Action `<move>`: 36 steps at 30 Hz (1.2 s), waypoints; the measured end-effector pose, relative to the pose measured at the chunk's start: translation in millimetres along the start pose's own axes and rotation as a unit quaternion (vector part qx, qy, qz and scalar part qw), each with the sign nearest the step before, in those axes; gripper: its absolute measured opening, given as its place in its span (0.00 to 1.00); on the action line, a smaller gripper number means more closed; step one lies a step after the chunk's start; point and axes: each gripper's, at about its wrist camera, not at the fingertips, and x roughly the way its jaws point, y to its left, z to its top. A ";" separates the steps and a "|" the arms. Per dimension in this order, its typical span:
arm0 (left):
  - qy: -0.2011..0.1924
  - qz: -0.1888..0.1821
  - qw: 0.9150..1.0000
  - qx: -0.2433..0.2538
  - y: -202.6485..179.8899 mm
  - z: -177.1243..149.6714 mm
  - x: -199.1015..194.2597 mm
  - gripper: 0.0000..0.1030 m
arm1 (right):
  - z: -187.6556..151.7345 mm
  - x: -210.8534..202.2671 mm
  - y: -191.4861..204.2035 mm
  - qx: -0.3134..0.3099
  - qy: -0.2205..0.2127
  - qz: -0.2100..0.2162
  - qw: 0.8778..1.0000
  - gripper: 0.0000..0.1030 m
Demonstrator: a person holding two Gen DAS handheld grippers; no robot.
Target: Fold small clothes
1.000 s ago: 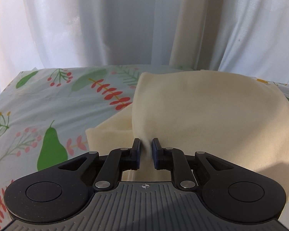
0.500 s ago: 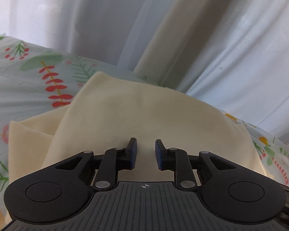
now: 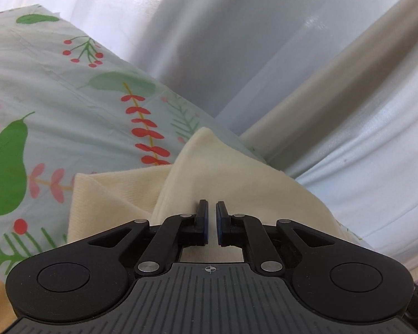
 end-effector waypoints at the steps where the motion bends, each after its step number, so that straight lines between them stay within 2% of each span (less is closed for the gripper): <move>1: -0.004 0.003 1.000 -0.010 5.4 1.6 -7.9 0.21 | -7.7 -12.9 15.9 -0.056 0.001 0.020 0.998 0.22; 2: -0.008 0.008 1.000 -0.015 8.9 2.5 -14.5 0.30 | -16.9 -23.4 29.2 -0.100 0.005 0.039 0.994 0.22; 4: -0.015 0.014 0.999 -0.030 17.6 4.1 -31.6 0.34 | -40.6 -42.4 50.9 -0.185 0.027 0.073 0.980 0.24; 5: -0.012 0.019 0.999 -0.037 22.3 4.9 -40.6 0.35 | -50.0 -46.0 56.9 -0.213 0.044 0.077 0.973 0.24; 7: -0.004 0.024 0.999 -0.047 31.8 4.5 -55.8 0.37 | -65.2 -46.6 60.3 -0.260 0.079 0.051 0.961 0.24; 9: 0.008 0.029 0.998 -0.054 40.5 3.2 -67.9 0.40 | -72.5 -48.2 53.9 -0.293 0.082 0.000 0.952 0.21; 10: 0.014 0.033 0.998 -0.054 44.6 2.1 -73.2 0.41 | -71.8 -53.4 49.5 -0.299 0.065 -0.022 0.952 0.14; 12: 0.031 0.035 0.998 -0.052 52.5 -0.3 -80.8 0.42 | -65.3 -65.4 45.7 -0.279 0.058 -0.052 0.957 0.11; 15: 0.050 0.020 0.997 -0.055 60.5 -3.4 -82.1 0.45 | -64.1 -78.4 44.2 -0.258 0.054 -0.066 0.962 0.11; 16: 0.053 0.019 0.997 -0.059 62.2 -3.8 -81.3 0.45 | -67.2 -84.1 44.9 -0.256 0.054 -0.066 0.963 0.12; 19: 0.082 -0.013 0.994 -0.077 69.1 -6.6 -72.0 0.46 | -75.9 -93.5 46.8 -0.250 0.060 -0.055 0.965 0.12; 22: 0.092 -0.033 0.991 -0.092 72.8 -7.6 -63.7 0.46 | -83.3 -94.7 53.3 -0.242 0.069 -0.043 0.967 0.13; 24: 0.105 -0.055 0.987 -0.111 77.4 -5.5 -57.6 0.45 | -87.2 -95.8 57.6 -0.238 0.076 -0.032 0.968 0.13; 26: 0.111 -0.070 0.983 -0.132 83.0 -3.9 -53.2 0.41 | -92.1 -94.0 64.4 -0.240 0.084 -0.020 0.967 0.13; 28: 0.119 -0.080 0.979 -0.144 86.1 -3.2 -48.3 0.29 | -98.8 -91.4 72.6 -0.252 0.092 -0.010 0.963 0.13; 31: 0.119 -0.078 0.981 -0.134 82.3 -3.2 -46.1 0.20 | -111.4 -85.1 85.8 -0.284 0.102 -0.015 0.953 0.13; 33: 0.115 -0.085 0.981 -0.130 79.0 -2.4 -49.0 0.18 | -117.2 -80.4 90.5 -0.295 0.106 -0.023 0.949 0.13; 36: 0.102 -0.115 0.980 -0.126 70.4 2.4 -59.8 0.16 | -116.8 -78.2 91.0 -0.286 0.103 -0.032 0.952 0.13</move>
